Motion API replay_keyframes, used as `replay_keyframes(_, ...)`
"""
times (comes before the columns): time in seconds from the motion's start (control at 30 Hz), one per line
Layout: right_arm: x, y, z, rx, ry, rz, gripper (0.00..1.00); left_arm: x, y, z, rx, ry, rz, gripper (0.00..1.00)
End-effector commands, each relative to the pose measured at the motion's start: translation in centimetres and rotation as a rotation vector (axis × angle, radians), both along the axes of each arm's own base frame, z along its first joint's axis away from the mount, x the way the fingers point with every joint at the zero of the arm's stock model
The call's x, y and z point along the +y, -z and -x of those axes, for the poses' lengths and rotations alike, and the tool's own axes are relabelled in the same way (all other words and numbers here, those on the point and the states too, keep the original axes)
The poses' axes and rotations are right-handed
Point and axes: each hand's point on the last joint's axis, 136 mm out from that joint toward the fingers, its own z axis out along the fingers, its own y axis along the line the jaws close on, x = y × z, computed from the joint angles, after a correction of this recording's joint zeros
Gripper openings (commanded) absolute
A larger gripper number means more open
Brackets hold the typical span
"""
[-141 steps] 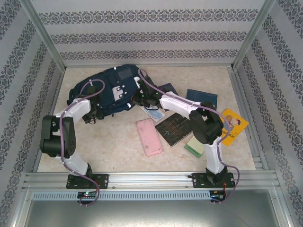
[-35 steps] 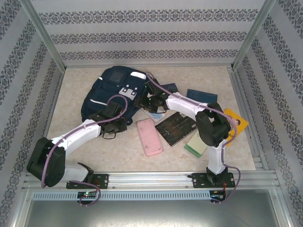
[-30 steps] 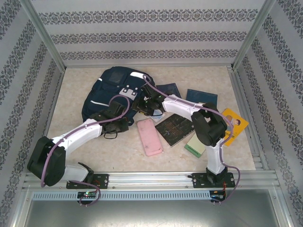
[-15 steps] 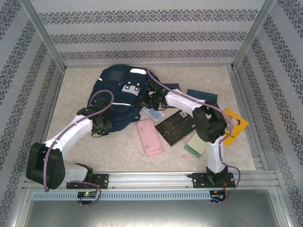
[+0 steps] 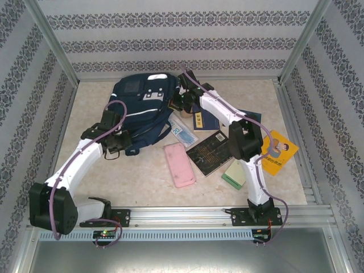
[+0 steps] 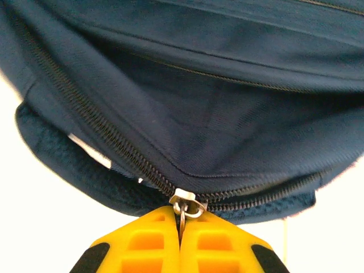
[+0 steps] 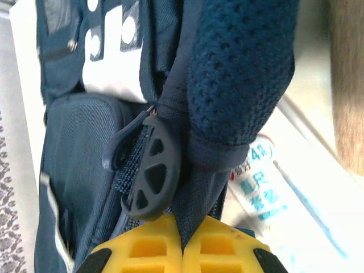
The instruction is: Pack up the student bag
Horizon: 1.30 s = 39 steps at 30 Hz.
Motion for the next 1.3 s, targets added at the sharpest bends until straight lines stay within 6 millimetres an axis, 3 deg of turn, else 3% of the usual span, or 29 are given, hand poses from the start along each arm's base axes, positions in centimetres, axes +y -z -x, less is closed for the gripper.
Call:
replay_keyframes(0.0,-4.5,-0.8,-4.2,-0.083,0.089,0.097,0.34,-3.5,0.9,3.0,0.072,0.045,0.110,0.00)
replay_keyframes(0.17,-5.2,-1.9,-1.2,-0.081,0.095,0.120,0.51,-8.3,1.0,1.9,0.043,0.096,0.163,0.00)
replay_keyframes(0.37,-5.7,-1.2,6.2,-0.021,0.097,0.143,0.56,-11.6,1.4,0.9,0.057,0.192,0.137,0.00)
replay_keyframes(0.5,-4.0,0.1,10.6,0.034,0.065,0.101,0.58,-12.3,2.1,0.9,0.078,0.220,0.121,0.00)
replay_keyframes(0.6,-1.6,1.1,12.6,0.089,0.040,0.050,0.58,-12.5,2.2,1.1,0.081,0.231,0.118,0.00)
replay_keyframes(0.73,1.2,2.5,14.0,0.137,0.026,0.019,0.54,-12.0,2.3,1.4,0.086,0.229,0.093,0.00)
replay_keyframes(0.9,3.0,4.0,15.7,0.195,0.024,0.016,0.51,-11.0,2.0,1.7,0.080,0.217,0.055,0.00)
replay_keyframes(1.17,2.8,6.0,17.1,0.263,0.089,0.041,0.51,-10.1,2.2,2.1,0.087,0.198,0.017,0.00)
replay_keyframes(1.27,2.3,5.5,17.4,0.255,0.108,0.056,0.55,-9.7,2.4,2.2,0.095,0.189,-0.002,0.00)
